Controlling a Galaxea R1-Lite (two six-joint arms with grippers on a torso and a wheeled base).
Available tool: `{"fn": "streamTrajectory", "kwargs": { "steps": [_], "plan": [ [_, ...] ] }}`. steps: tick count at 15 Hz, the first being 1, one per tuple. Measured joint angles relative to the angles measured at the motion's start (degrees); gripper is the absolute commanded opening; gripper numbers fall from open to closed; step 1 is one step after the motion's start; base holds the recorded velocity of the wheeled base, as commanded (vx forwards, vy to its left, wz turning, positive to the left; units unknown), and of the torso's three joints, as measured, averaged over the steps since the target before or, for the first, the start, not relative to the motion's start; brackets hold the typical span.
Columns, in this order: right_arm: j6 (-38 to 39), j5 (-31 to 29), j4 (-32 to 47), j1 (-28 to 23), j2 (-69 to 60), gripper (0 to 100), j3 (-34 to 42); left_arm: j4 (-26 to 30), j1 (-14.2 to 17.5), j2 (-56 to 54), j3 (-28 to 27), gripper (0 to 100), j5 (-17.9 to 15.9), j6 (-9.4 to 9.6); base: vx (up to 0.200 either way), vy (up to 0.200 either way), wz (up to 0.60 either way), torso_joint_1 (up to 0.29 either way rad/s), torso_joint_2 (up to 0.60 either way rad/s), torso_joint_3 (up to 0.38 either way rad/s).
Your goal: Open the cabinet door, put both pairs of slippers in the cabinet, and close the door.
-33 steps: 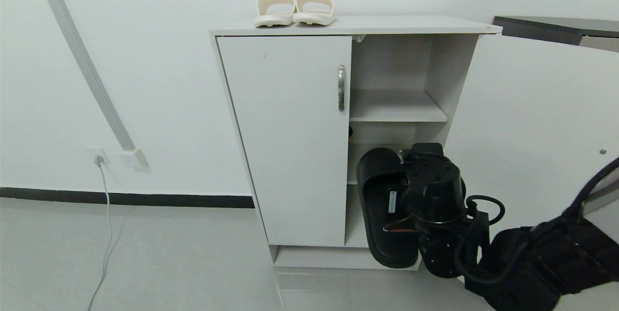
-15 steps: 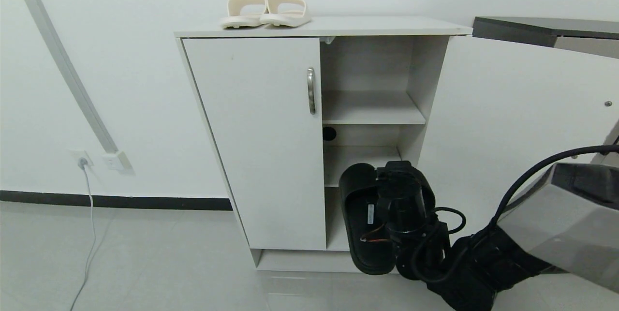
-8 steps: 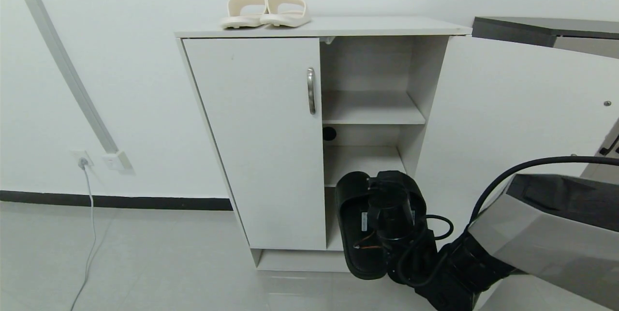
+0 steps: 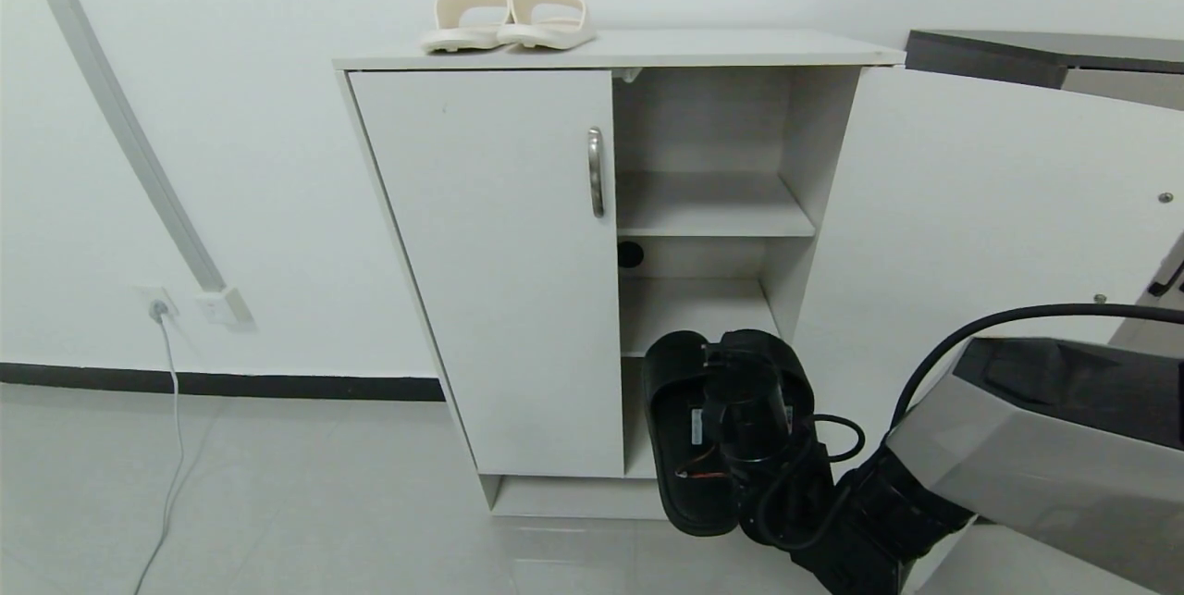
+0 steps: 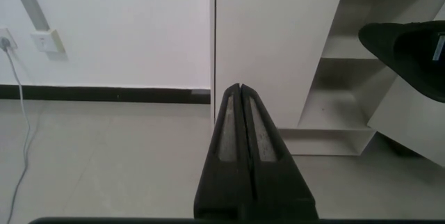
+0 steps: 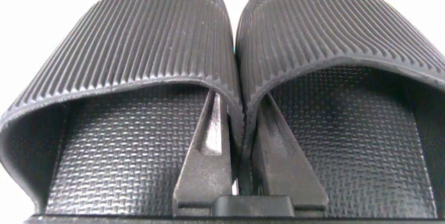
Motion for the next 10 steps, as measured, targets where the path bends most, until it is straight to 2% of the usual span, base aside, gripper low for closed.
{"fn": "streamTrajectory", "kwargs": {
  "steps": [10],
  "plan": [
    [0.0, 0.0, -0.7, 0.0, 1.0, 0, 0.0, 0.0, 0.0, 0.0, 0.0, 0, 0.0, 0.0, 0.0, 0.0, 0.0, 0.003, 0.0, -0.191]
  ]
}}
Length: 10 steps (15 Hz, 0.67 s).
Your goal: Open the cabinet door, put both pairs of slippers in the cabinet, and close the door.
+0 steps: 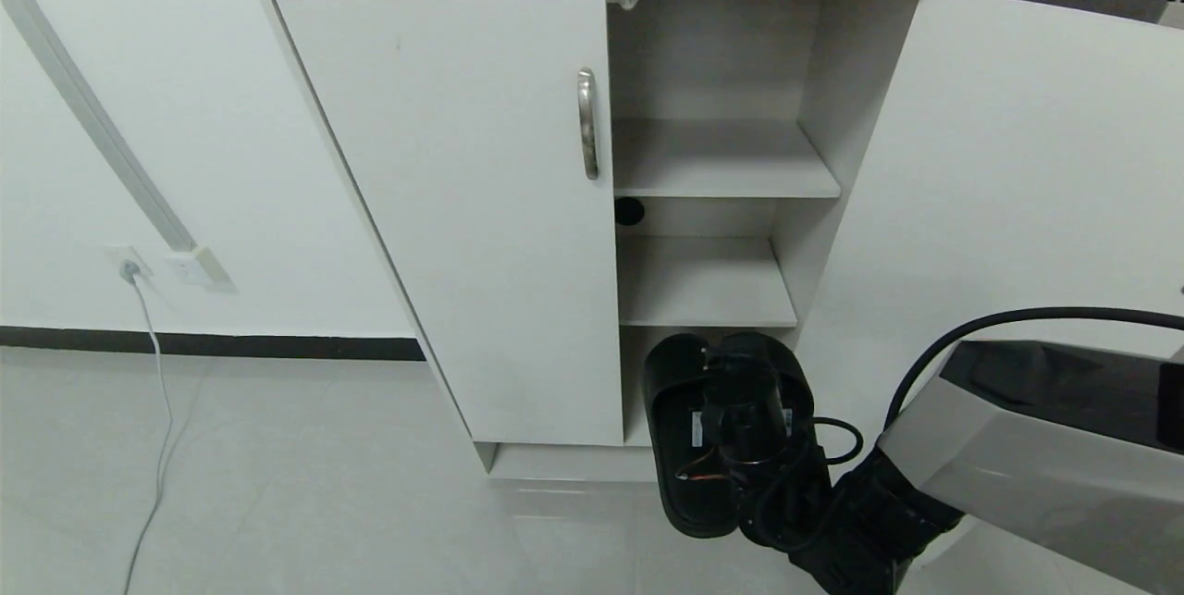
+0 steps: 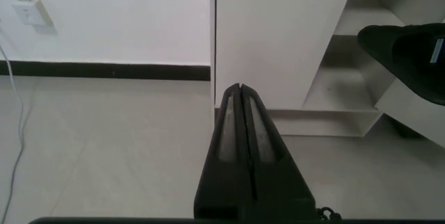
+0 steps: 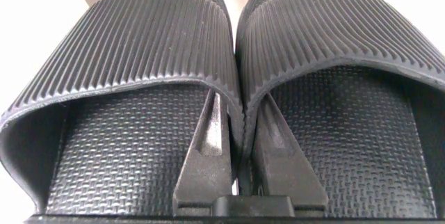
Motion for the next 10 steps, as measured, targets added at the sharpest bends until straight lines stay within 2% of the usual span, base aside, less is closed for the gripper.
{"fn": "streamTrajectory", "kwargs": {
  "steps": [2, 4, 6, 10],
  "plan": [
    [0.0, -0.3, -1.2, 0.0, 0.5, 0, -0.2, 0.0, 0.0, 0.0, 0.0, 0, 0.0, -0.02, 0.0, 0.0, 0.0, -0.002, 0.0, -0.188],
    [-1.3, -0.7, -6.2, 0.0, 1.5, 0, -0.4, 0.0, 0.0, 0.0, 0.0, 0, 0.0, 0.04, 0.0, 0.0, 0.0, 0.007, 0.0, -0.076],
    [-4.6, -0.5, -15.0, -0.4, 3.0, 0, -0.2, 0.0, 0.0, 0.0, 0.0, 0, 0.1, 0.0, 0.0, 0.0, 0.0, 0.0, 0.0, 0.0],
    [-7.1, -0.2, -19.0, -1.5, 4.9, 0, 0.0, 0.0, 0.0, 0.0, 0.0, 0, 0.0, 0.0, 0.0, 0.0, 0.0, 0.0, 0.0, 0.0]
  ]
}}
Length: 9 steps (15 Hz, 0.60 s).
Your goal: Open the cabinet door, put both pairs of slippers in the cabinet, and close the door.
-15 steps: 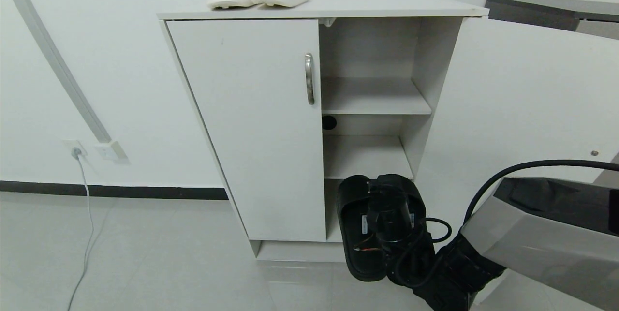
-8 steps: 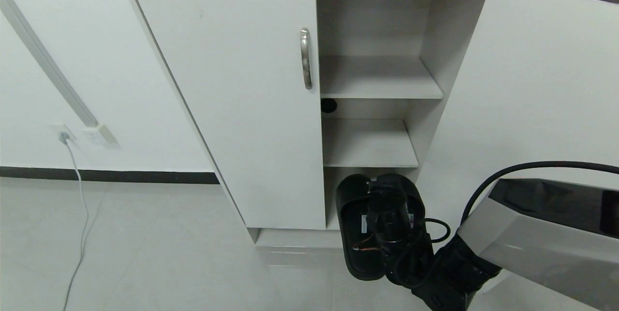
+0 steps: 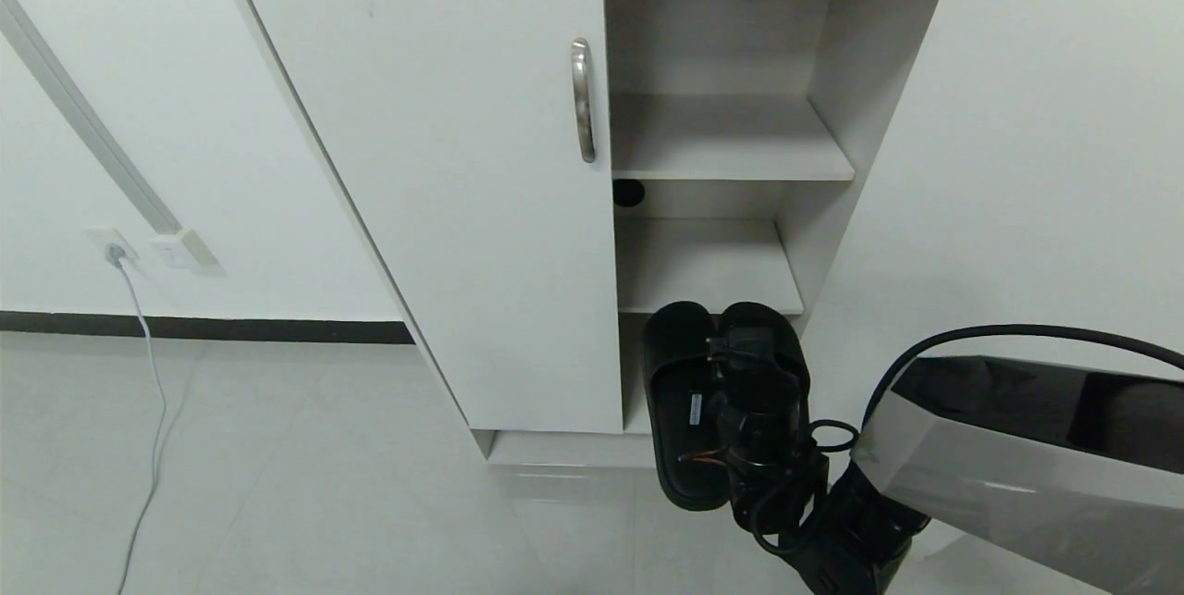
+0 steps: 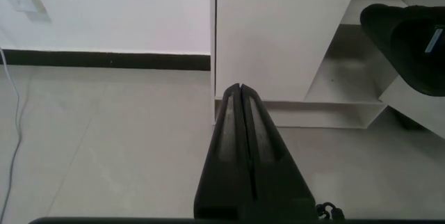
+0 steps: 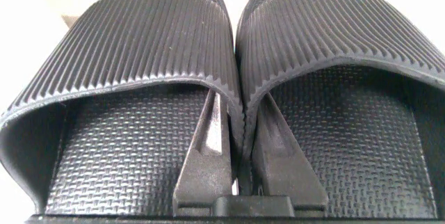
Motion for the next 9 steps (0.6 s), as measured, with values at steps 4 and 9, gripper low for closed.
{"fn": "streamTrajectory", "kwargs": {
  "steps": [4, 9],
  "plan": [
    [0.0, 0.0, 0.0, -0.3, 0.7, 0, 0.1, 0.0, 0.0, 0.0, 0.0, 0, 0.0, -0.02, 0.0, 0.0, 0.0, 0.0, 0.0, 0.0],
    [0.0, 0.0, -0.1, -0.5, 1.3, 0, 0.0, 0.0, 0.0, 0.0, 0.0, 0, 0.0, -0.02, 0.04, 0.0, 0.0, 0.001, 0.0, 0.0]
  ]
}}
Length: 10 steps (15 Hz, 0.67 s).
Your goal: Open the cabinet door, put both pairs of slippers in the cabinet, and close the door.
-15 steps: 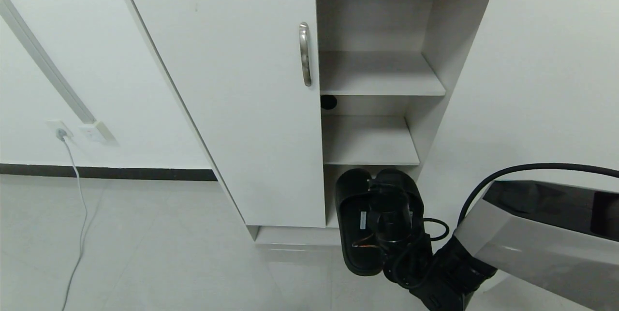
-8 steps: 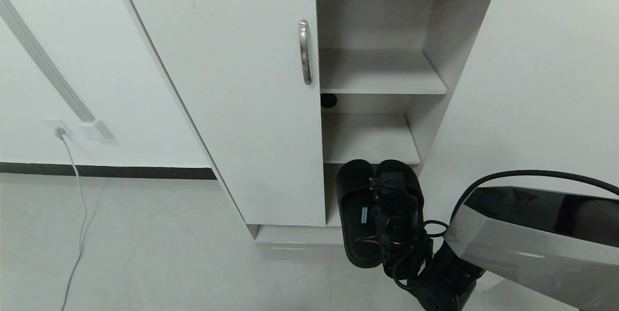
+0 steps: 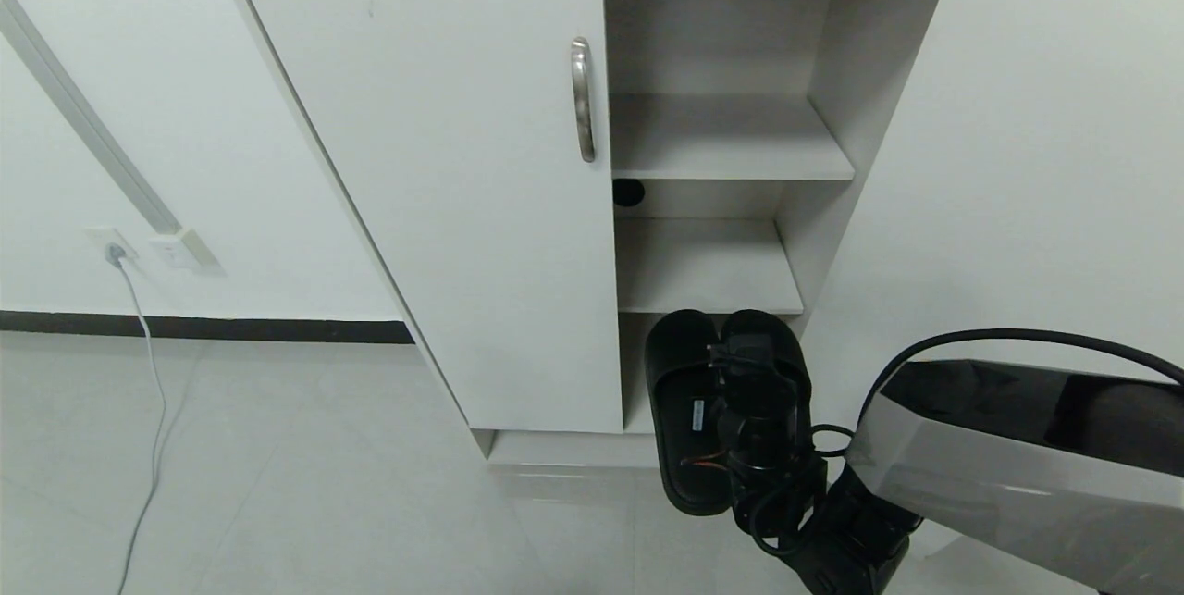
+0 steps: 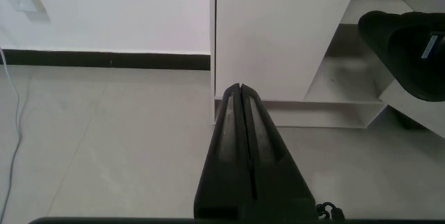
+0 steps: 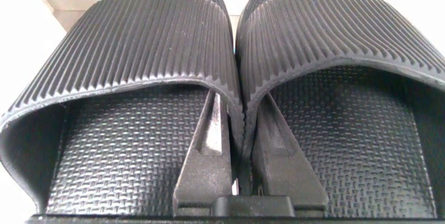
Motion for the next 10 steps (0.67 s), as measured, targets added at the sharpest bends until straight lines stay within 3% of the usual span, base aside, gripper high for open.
{"fn": "streamTrajectory", "kwargs": {
  "steps": [10],
  "plan": [
    [0.0, 0.0, -0.2, -0.5, 0.1, 0, -0.2, 0.0, 0.0, 0.0, 0.0, 0, 0.0, 0.02, 0.2, 0.0, 0.0, 0.004, 0.0, 0.003]
  ]
}}
